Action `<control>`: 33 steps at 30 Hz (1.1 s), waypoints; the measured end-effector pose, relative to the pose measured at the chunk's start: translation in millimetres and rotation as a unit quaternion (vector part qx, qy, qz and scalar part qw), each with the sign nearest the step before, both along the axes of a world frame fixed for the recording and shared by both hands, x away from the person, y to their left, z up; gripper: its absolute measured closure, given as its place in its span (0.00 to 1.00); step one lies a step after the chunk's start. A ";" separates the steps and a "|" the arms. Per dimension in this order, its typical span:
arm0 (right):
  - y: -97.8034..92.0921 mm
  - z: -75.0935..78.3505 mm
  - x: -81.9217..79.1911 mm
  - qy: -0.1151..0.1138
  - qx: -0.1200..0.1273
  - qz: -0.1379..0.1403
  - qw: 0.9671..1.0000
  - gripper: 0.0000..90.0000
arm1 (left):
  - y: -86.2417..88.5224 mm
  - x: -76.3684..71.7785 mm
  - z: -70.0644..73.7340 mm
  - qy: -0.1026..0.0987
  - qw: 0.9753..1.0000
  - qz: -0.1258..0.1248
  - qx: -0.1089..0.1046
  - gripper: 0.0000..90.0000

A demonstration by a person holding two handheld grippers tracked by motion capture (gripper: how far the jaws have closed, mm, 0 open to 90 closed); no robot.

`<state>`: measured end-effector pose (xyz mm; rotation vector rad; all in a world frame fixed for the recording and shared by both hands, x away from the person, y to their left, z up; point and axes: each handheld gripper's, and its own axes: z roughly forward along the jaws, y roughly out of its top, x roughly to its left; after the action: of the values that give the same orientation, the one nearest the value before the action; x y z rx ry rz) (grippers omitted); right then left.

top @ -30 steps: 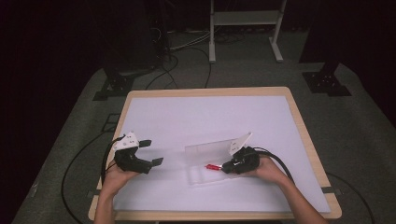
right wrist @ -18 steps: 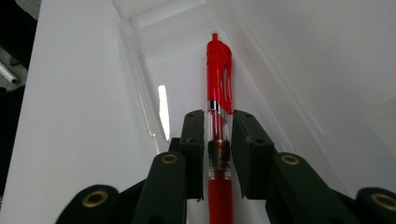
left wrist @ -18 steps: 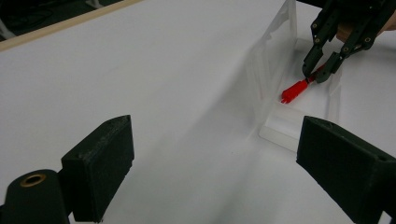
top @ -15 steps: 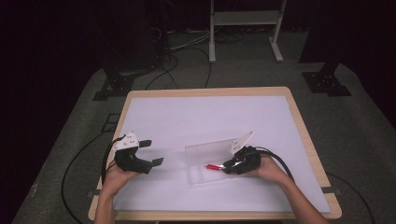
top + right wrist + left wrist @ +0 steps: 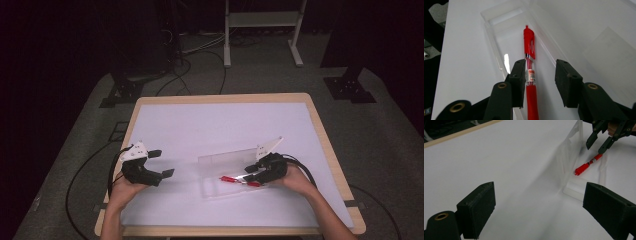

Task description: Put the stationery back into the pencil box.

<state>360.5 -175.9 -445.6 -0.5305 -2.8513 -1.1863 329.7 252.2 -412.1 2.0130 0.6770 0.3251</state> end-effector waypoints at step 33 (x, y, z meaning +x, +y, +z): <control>-50.3 16.3 -13.1 -0.012 0.023 -0.066 0.998 0.51 | 1.0 -1.0 1.1 -0.002 1.000 0.003 -0.002 0.11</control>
<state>347.4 -226.2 -429.3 -0.7163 -2.8403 -1.2809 328.7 253.2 -411.0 2.0066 0.6806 0.3305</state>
